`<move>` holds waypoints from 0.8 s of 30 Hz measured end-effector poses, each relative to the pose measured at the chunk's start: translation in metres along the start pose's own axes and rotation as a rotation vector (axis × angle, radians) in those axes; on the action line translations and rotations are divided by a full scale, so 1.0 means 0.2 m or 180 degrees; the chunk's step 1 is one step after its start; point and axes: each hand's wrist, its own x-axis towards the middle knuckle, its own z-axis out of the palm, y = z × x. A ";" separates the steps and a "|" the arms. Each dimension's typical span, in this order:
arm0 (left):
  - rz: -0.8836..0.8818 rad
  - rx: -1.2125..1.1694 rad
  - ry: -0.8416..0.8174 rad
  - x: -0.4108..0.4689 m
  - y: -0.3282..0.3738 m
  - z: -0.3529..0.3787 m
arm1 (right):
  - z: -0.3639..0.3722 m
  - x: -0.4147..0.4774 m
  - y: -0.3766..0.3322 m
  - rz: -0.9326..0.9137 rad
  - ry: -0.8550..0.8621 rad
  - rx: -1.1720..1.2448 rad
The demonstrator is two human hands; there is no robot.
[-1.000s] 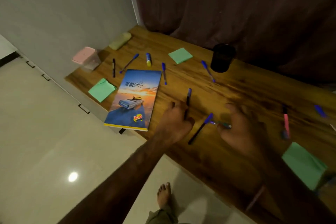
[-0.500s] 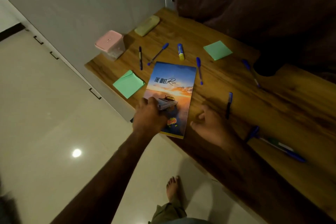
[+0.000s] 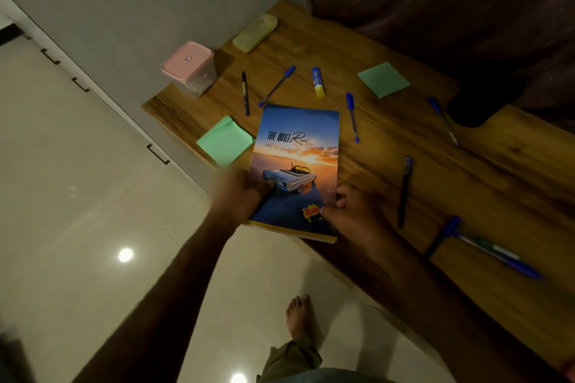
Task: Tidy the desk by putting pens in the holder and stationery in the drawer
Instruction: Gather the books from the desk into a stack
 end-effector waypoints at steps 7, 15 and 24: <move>0.0573 -0.1583 -0.0717 -0.10 0.06 0.01 | -0.04 -0.03 0.05 0.0034 -0.0036 0.0506; 0.0938 -0.1736 -0.0766 -0.21 0.15 0.10 | -0.25 -0.14 0.13 -0.0202 0.0177 0.1631; 0.1038 -0.1280 -0.1568 -0.36 0.37 0.47 | -0.60 -0.35 0.43 -0.0305 0.1109 0.2708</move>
